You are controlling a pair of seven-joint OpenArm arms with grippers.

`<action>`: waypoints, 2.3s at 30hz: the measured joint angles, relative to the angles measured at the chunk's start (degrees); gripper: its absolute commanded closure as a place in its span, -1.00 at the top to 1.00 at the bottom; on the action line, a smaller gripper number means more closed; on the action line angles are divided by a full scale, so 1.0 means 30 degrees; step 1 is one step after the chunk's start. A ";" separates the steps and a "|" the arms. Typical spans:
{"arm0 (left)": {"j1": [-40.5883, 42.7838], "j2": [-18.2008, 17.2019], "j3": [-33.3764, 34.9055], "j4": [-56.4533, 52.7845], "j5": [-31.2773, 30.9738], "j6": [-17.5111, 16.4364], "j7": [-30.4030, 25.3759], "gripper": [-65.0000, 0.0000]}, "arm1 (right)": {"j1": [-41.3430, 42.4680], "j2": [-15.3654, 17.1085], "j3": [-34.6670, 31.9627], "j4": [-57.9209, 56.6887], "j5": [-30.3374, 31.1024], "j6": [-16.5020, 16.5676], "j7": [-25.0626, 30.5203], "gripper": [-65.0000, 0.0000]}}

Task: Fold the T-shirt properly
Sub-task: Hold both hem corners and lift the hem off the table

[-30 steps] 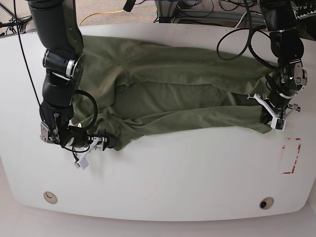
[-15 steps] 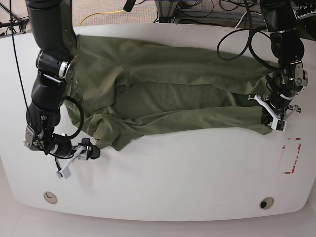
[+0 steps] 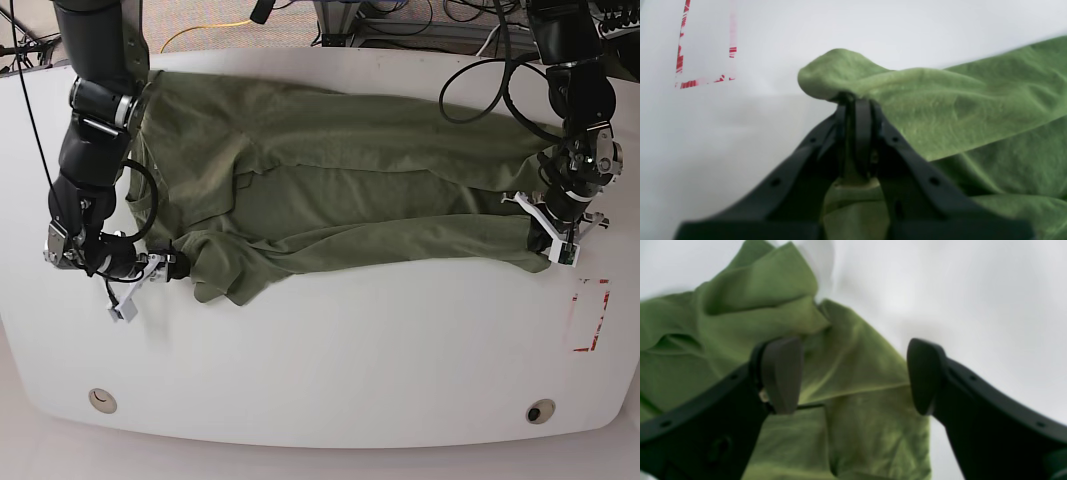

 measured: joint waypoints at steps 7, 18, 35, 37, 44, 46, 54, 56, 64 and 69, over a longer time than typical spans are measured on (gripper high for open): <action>0.0168 -0.0036 -0.0007 0.0000 0.0066 0.0000 0.0007 -1.00 | -0.0568 -0.1260 -0.0124 0.4663 0.0444 0.0109 -0.0401 0.41; 0.0153 -0.0036 0.0000 0.0000 0.0066 0.0000 0.0000 -1.00 | -0.1326 -0.1406 -0.3985 0.6674 0.0430 0.0087 -0.0721 0.41; 0.0153 -0.0007 0.0000 0.0000 0.0066 0.0000 0.0000 -1.00 | -0.1843 -0.1887 -0.4116 0.6819 0.0058 0.0095 -0.0896 -0.22; 0.0160 -0.0007 0.0000 0.0000 0.0073 -0.0007 0.0007 -1.00 | -0.1843 -0.1880 -0.4116 0.6790 0.0051 0.0095 -0.0714 -0.46; 0.0153 -0.0015 0.0000 -0.0015 0.0080 0.0000 0.0007 -1.00 | -0.1275 -0.1836 -0.4160 0.3636 -0.0007 0.0080 -0.0022 -0.03; 0.0153 -0.0007 0.0000 -0.0015 0.0073 -0.0007 0.0000 -1.00 | -0.1319 -0.1843 -0.4160 0.3512 0.0000 0.0080 0.0408 0.06; 0.0153 -0.0022 0.0000 -0.0015 0.0073 0.0000 0.0000 -1.00 | -0.1188 -0.1836 -0.4160 0.3512 0.0007 0.0080 0.0576 -0.78; 0.0160 -0.0022 0.0000 -0.0015 0.0073 0.0000 0.0000 -1.00 | -0.1202 -0.1836 -0.4160 0.3504 0.0007 0.0080 0.0554 -1.00; 0.0095 -0.0015 0.0000 0.0044 0.0044 0.0000 0.0000 -1.00 | -0.1428 -0.1814 -0.4065 0.5377 0.0022 0.0073 -0.0073 -1.00; 0.0175 0.0000 -0.0262 0.1020 -0.0073 -0.0138 0.0044 -1.00 | -0.1800 -0.1479 -0.4058 0.9034 0.0204 0.0080 -0.1260 -1.00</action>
